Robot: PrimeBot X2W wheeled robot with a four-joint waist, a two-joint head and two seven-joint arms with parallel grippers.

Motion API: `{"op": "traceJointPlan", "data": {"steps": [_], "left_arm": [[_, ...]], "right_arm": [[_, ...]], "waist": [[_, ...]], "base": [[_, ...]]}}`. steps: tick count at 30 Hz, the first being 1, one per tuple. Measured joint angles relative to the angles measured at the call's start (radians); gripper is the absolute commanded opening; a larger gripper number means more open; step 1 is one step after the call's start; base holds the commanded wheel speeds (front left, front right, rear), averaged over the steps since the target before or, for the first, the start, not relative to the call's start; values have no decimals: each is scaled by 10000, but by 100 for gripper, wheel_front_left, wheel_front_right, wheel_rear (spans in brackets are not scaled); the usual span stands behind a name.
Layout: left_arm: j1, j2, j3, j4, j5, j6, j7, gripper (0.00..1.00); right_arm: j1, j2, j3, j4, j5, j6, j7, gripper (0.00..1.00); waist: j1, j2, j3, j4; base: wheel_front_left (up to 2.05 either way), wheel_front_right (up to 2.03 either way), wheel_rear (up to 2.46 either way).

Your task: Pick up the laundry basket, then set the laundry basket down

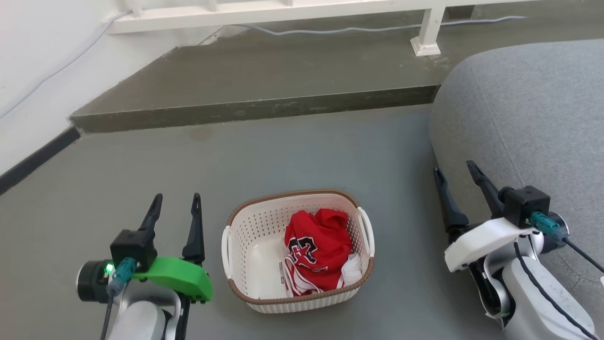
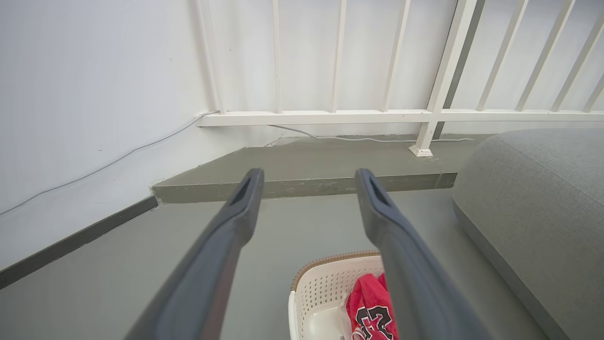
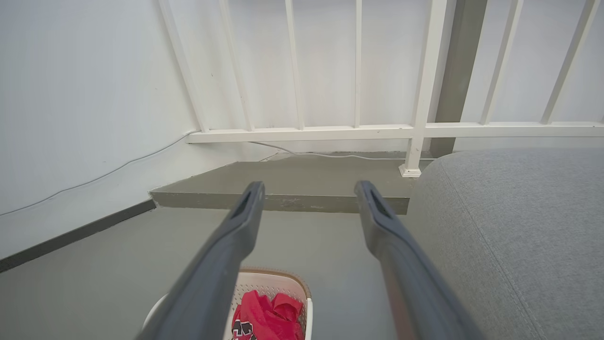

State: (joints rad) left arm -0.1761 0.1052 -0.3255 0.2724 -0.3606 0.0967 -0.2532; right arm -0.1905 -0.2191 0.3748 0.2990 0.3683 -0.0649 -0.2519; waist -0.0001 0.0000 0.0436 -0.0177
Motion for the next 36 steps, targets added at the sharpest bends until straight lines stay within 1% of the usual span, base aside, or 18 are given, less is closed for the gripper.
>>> {"op": "traceJointPlan", "data": {"steps": [5,6,15,17,19,36], "left_arm": [[343,4,19,-242,140,2,0,100],[376,4,35,-259,140,2,0,100],[781,6,153,-470,211,29,0,100],[832,6,180,-502,211,94,0,100],[890,6,199,-535,213,94,0,100],[1211,0,291,-763,311,104,0,100]], "right_arm": [[214,-12,-98,-228,-151,-6,0,100],[233,-13,-130,-288,-180,-79,0,100],[608,-21,-376,-573,-280,-92,0,100],[647,-19,-410,-639,-316,-92,0,100],[717,-13,-449,-685,-351,-163,0,100],[989,15,-671,-986,-614,-153,0,100]], "waist": [[0,0,-139,2],[0,0,-150,0],[0,0,-225,-11],[0,0,-231,-7],[0,0,-236,-4],[0,0,-266,8]], "base": [[0,0,0],[0,0,0],[0,0,0],[0,0,0],[0,0,0],[0,0,0]]}}
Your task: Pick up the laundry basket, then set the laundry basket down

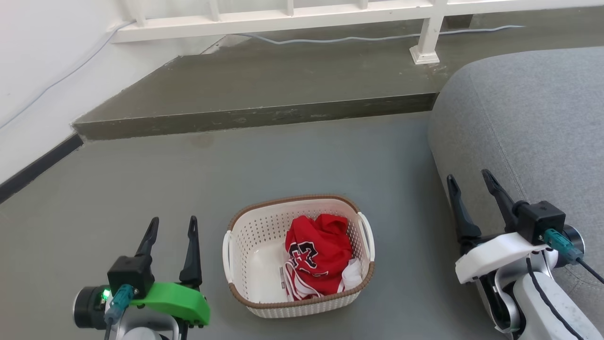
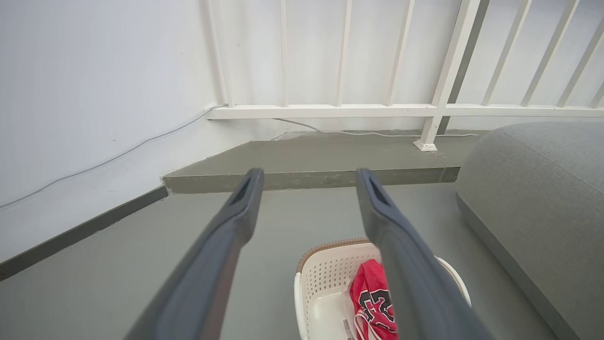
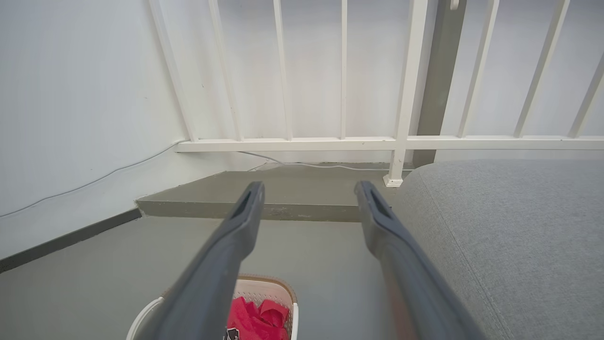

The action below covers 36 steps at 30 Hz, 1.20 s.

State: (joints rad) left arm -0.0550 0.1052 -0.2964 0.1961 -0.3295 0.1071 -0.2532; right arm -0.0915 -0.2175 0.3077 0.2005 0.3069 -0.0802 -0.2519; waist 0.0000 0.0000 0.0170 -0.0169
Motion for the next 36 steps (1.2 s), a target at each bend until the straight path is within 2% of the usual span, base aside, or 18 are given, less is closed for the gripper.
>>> {"op": "traceJointPlan", "data": {"steps": [1,2,13,24,36], "left_arm": [[4,-4,10,-19,0,0,0,100],[12,-10,13,-17,-2,-2,2,0],[285,-132,46,374,-447,-42,81,0],[286,-194,378,364,-2157,-360,479,0],[286,-245,773,370,-3467,-558,865,0]], "right_arm": [[6,0,-12,-6,0,4,0,100],[16,10,-12,13,2,2,0,0],[453,278,-67,364,468,92,50,0],[453,422,-453,332,2146,299,403,0],[452,612,-932,332,3521,525,784,0]], "waist": [[0,0,1,3],[0,0,2,6],[0,0,-8,15],[0,0,-22,33],[0,0,-34,51]], "base": [[0,0,0],[0,0,0],[0,0,0],[0,0,0],[0,0,0]]}}
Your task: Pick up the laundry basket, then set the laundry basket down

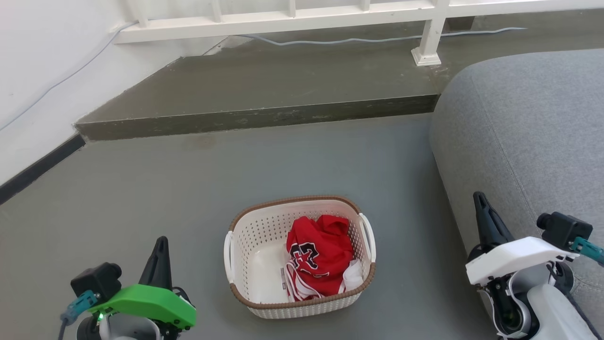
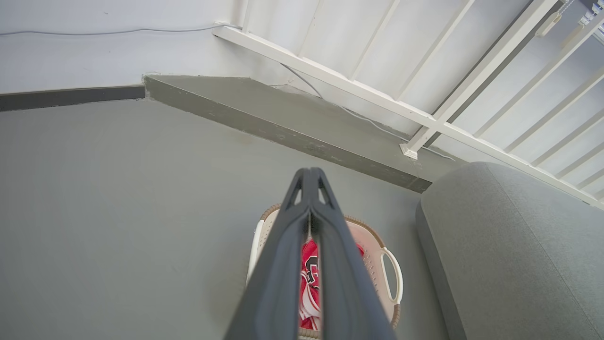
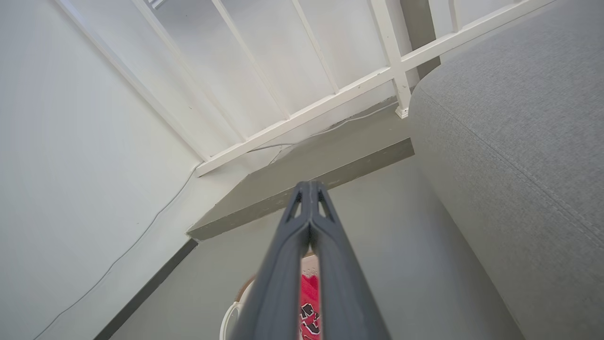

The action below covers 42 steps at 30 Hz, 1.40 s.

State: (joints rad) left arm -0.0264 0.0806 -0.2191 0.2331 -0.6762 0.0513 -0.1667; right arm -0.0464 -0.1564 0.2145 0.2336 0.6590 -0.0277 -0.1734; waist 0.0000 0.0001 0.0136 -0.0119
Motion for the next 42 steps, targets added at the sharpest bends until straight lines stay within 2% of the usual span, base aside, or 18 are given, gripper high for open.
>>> {"op": "traceJointPlan", "data": {"steps": [42], "left_arm": [[-31,-90,1315,180,-4564,-792,1256,0]], "right_arm": [[-22,414,-1521,173,4715,708,1264,0]], "waist": [[0,0,-53,59]], "base": [[0,0,0]]}}
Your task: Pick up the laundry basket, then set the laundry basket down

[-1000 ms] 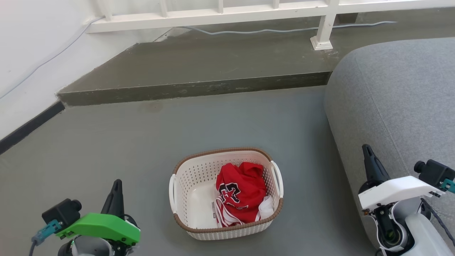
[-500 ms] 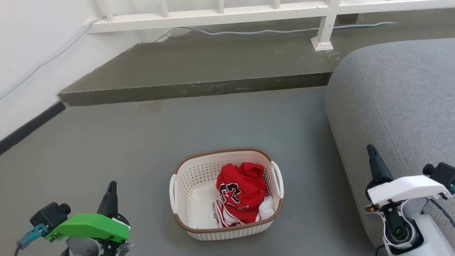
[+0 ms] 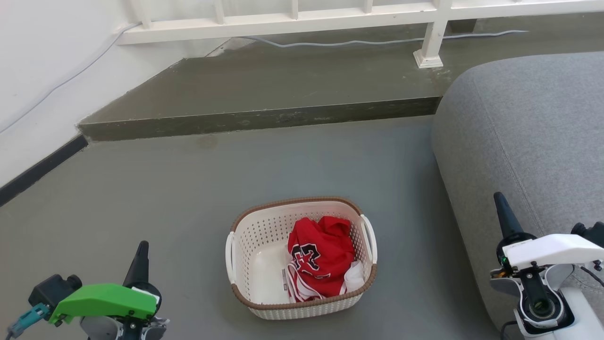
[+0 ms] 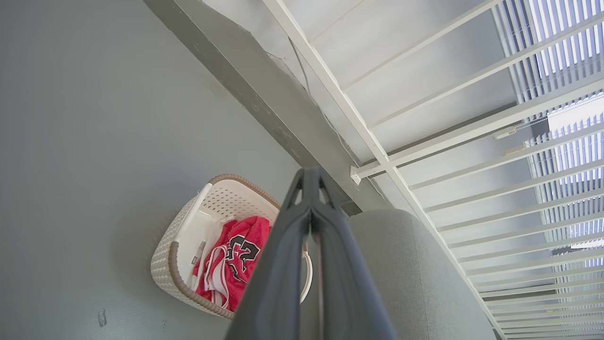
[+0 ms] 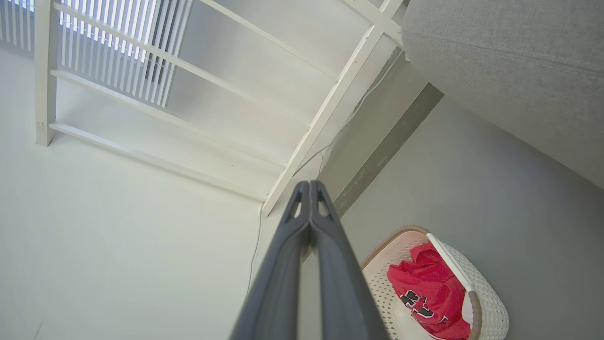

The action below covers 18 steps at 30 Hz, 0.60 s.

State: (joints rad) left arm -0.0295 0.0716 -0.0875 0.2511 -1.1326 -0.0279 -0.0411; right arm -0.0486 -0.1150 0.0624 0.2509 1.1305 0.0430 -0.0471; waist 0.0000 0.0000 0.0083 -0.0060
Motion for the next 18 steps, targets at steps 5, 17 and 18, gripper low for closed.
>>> {"op": "traceJointPlan", "data": {"steps": [5,17,18], "left_arm": [[-5,-6,182,23,-569,-125,161,0],[-17,-42,554,109,-1896,-397,508,0],[-20,-46,579,109,-2017,-431,529,0]], "right_arm": [[-10,65,-188,44,577,90,153,0],[-38,201,-619,121,1958,276,495,0],[-39,209,-654,132,2094,297,500,0]], "waist": [[0,0,-7,7],[0,0,-23,24],[0,0,-24,25]], "base": [[0,0,0],[0,0,0],[0,0,0]]}}
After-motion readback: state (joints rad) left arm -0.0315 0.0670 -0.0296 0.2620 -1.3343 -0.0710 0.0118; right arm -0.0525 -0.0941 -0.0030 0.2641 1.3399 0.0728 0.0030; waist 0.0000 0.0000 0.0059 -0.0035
